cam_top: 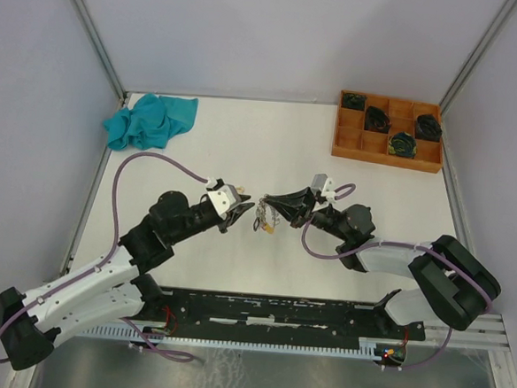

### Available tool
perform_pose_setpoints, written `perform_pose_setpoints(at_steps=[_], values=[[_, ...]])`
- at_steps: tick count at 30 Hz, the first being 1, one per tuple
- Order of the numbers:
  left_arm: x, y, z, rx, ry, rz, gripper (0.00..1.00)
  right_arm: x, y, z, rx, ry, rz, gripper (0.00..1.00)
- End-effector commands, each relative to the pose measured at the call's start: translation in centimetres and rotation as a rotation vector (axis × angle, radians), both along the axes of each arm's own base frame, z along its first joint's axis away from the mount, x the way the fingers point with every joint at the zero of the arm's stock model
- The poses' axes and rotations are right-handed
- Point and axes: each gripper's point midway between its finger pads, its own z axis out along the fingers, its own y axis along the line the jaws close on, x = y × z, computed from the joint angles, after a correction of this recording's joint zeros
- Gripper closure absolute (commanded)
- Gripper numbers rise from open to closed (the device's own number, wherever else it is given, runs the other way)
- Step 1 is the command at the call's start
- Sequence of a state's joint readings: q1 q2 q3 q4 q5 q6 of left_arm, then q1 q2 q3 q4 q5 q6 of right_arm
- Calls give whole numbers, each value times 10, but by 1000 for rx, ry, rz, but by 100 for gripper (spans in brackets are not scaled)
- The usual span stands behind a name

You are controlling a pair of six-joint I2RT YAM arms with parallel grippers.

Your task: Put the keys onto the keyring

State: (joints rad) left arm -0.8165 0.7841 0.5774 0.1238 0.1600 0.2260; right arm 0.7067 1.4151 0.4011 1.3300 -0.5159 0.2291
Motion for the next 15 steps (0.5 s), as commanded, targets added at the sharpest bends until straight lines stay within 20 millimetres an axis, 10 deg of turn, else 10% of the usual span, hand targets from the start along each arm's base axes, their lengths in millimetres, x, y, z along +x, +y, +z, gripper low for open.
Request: perform_pose_setpoints(at_steps=[1, 15], values=[[3, 8, 9, -18, -31, -1, 71, -11, -2, 29, 65, -92, 35, 100], [3, -12, 13, -81, 0, -171, 68, -13, 0, 30, 65, -91, 55, 99]])
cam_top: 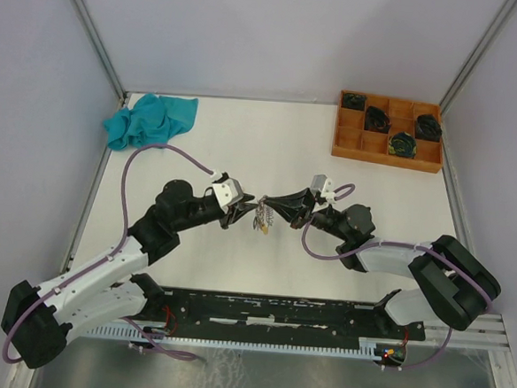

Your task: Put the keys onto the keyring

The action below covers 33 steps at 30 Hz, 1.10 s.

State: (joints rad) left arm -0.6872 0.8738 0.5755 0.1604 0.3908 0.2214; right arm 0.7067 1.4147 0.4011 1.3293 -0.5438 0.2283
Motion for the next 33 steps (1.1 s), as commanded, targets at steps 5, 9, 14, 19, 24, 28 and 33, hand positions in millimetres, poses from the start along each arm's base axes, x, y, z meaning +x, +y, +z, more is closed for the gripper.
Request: perform_pose_setpoints(at_steps=[5, 9, 14, 19, 24, 28, 33], values=[[-6, -9, 34, -125, -48, -83, 68, -9, 0, 31, 73, -84, 40, 100], [-3, -10, 30, -124, -29, -88, 68, -11, 0, 32, 77, -89, 48, 99], [-4, -11, 24, -122, -4, -98, 70, -12, 1, 34, 82, -93, 55, 99], [-5, -16, 14, -108, 47, -122, 73, -12, 0, 37, 89, -99, 53, 99], [-3, -18, 5, -83, 87, -122, 75, -11, -2, 40, 95, -109, 44, 99], [-1, -18, 4, -82, 89, -112, 82, -13, -2, 42, 98, -115, 48, 99], [0, -19, 11, -101, 76, -110, 88, -16, 1, 38, 89, -104, 76, 100]])
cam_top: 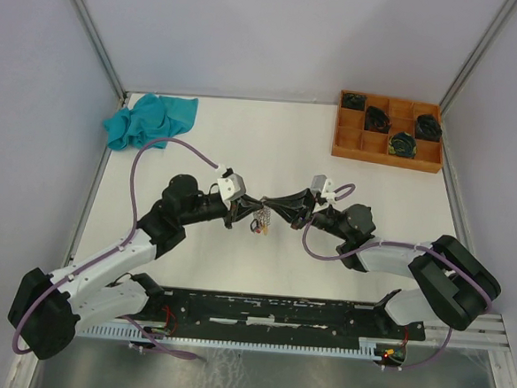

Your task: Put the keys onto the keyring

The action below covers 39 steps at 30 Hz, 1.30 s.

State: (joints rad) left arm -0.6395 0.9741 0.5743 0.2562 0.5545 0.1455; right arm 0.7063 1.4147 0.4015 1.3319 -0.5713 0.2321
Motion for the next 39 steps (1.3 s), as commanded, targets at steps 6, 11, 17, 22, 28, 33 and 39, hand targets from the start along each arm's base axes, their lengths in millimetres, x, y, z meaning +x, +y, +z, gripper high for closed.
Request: perform_pose_setpoints(at_steps=[6, 11, 17, 22, 28, 33, 39], values=[[0, -2, 27, -53, -34, -8, 97, -11, -1, 29, 73, -82, 46, 99], [-1, 2, 26, 32, -20, -12, 97, -12, -7, 15, -14, -95, 21, 90], [-3, 10, 13, 186, 105, -12, 97, -12, -23, -7, -278, -139, -29, 70], [-9, 21, 6, 337, 218, 11, 97, -15, -35, -12, -426, -197, -23, 66], [-20, 18, 1, 497, 299, 7, 97, -12, -26, -9, -408, -220, 10, 66], [-21, 13, 4, 530, 368, 11, 97, -12, -15, 0, -354, -242, 50, 67], [-20, 9, 6, 561, 431, 26, 97, -13, -9, 2, -306, -236, 75, 67]])
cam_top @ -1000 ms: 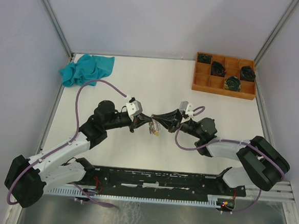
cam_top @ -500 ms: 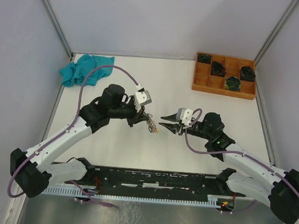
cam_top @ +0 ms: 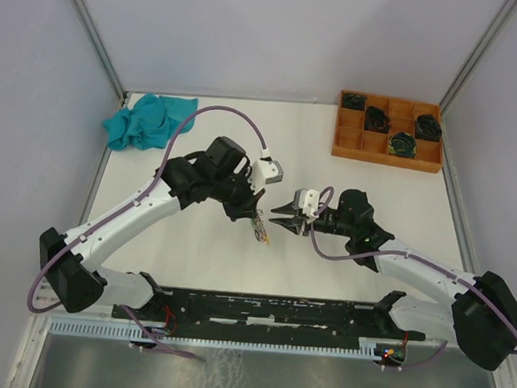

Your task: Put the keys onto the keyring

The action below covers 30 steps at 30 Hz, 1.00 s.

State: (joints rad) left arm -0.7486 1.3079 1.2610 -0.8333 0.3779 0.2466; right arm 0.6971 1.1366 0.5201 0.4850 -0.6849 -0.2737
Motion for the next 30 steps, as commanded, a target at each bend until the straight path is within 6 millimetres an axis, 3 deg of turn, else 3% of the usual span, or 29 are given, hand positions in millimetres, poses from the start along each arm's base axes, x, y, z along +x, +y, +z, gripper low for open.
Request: perform_pose_setpoints(at_steps=[1, 10, 30], values=[[3, -3, 18, 5, 6, 28, 97, 3, 10, 39, 119, -77, 37, 67], [1, -10, 23, 12, 14, 16, 97, -2, 21, 52, 195, -62, 90, 68], [-6, -21, 22, 7, 45, -24, 97, -1, 32, 48, 193, -45, 96, 74]])
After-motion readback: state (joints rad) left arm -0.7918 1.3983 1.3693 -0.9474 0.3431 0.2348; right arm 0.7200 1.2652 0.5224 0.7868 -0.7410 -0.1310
